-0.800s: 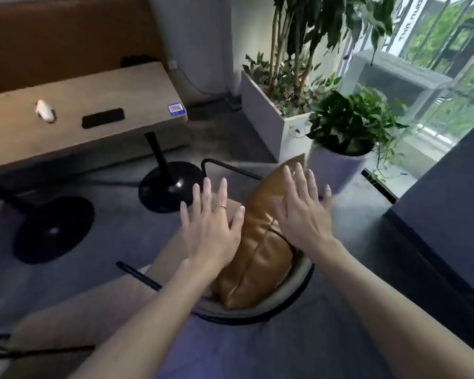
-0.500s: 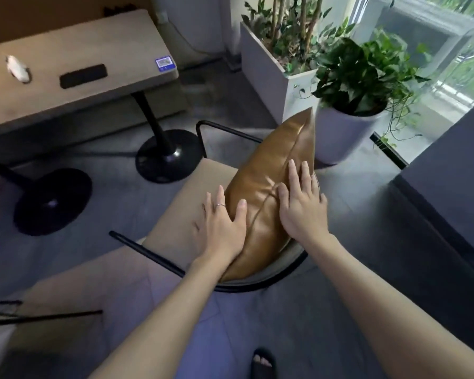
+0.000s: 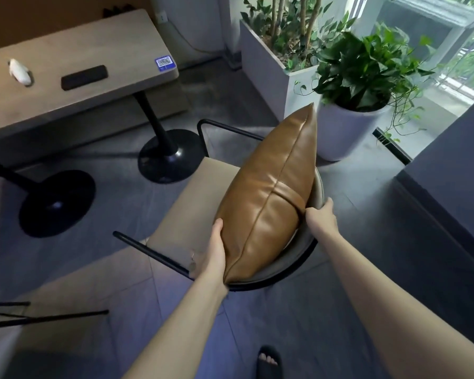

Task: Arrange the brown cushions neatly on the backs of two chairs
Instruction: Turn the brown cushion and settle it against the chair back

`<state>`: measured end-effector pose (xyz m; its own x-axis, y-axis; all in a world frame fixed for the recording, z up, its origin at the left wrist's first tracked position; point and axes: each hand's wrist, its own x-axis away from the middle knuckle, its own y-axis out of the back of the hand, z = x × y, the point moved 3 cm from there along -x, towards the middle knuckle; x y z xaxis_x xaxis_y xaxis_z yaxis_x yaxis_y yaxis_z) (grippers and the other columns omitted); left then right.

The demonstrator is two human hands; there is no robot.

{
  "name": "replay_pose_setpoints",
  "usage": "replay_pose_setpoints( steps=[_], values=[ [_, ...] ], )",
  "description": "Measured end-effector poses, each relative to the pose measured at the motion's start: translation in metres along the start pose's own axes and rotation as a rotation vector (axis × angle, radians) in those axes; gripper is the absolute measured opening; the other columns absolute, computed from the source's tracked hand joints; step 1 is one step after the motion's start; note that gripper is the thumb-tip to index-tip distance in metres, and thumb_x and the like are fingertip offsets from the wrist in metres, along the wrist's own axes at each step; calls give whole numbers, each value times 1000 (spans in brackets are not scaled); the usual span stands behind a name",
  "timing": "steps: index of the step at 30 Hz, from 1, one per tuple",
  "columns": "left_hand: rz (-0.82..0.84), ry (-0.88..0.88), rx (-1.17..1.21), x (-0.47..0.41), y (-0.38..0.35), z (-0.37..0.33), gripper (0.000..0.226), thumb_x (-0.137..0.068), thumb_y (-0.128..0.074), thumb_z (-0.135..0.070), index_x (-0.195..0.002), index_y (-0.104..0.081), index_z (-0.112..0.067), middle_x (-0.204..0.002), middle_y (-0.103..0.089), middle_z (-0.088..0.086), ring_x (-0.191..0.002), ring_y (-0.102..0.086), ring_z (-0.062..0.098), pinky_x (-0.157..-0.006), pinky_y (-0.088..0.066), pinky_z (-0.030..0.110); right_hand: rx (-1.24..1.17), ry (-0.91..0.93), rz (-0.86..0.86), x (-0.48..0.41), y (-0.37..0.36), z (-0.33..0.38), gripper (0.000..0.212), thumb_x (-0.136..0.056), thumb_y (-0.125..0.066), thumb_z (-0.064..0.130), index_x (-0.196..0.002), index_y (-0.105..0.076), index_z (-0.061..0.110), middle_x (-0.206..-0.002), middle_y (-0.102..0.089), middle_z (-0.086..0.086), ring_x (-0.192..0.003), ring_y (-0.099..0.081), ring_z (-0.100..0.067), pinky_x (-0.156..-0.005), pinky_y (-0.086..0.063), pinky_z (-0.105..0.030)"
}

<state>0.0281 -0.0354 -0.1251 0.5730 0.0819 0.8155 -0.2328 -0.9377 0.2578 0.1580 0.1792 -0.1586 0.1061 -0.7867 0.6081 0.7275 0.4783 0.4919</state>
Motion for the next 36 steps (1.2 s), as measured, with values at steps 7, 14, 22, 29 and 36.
replay_pose_setpoints(
  steps=[7, 14, 22, 29, 36],
  values=[
    [7, -44, 143, -9, -1, 0, 148, -27, -82, -78, -157, -35, -25, -145, -49, 9, -124, -55, 34, -103, -51, 54, 60, -55, 45, -1, -4, -5, 63, -92, -44, 20, -152, -25, 20, -135, -57, -22, -121, -54, -45, -103, -47, -55],
    [17, -67, 159, -16, 4, -5, 142, -23, -84, -76, -149, -47, -23, -136, -57, 8, -116, -61, 34, -98, -55, 52, 84, -42, 52, -7, -6, -12, 62, -76, -45, 26, -136, -33, 27, -117, -59, -15, -106, -59, -44, -92, -55, -60],
    [43, -125, 99, -31, 27, -38, 138, -38, -89, -70, -157, -37, -21, -143, -54, 8, -120, -60, 34, -102, -53, 48, 130, 39, 63, 8, -26, -4, 46, -79, -65, 36, -116, -40, 23, -100, -60, -9, -97, -61, -39, -83, -60, -55],
    [78, -148, 18, -66, 57, -85, 124, -50, -95, -60, -154, -41, -18, -136, -60, 8, -111, -64, 35, -87, -57, 48, 141, 82, 84, 14, -71, 2, 60, -68, -69, 54, -109, -39, 22, -97, -61, -9, -89, -66, -37, -79, -62, -54],
    [106, -196, -53, -107, 92, -139, 120, -46, -95, -62, -148, -49, -20, -128, -66, 8, -103, -68, 32, -75, -56, 43, 136, 92, 102, 35, -130, 23, 66, -77, -67, 55, -118, -32, 16, -100, -61, -10, -79, -68, -32, -83, -60, -53]
  ],
)
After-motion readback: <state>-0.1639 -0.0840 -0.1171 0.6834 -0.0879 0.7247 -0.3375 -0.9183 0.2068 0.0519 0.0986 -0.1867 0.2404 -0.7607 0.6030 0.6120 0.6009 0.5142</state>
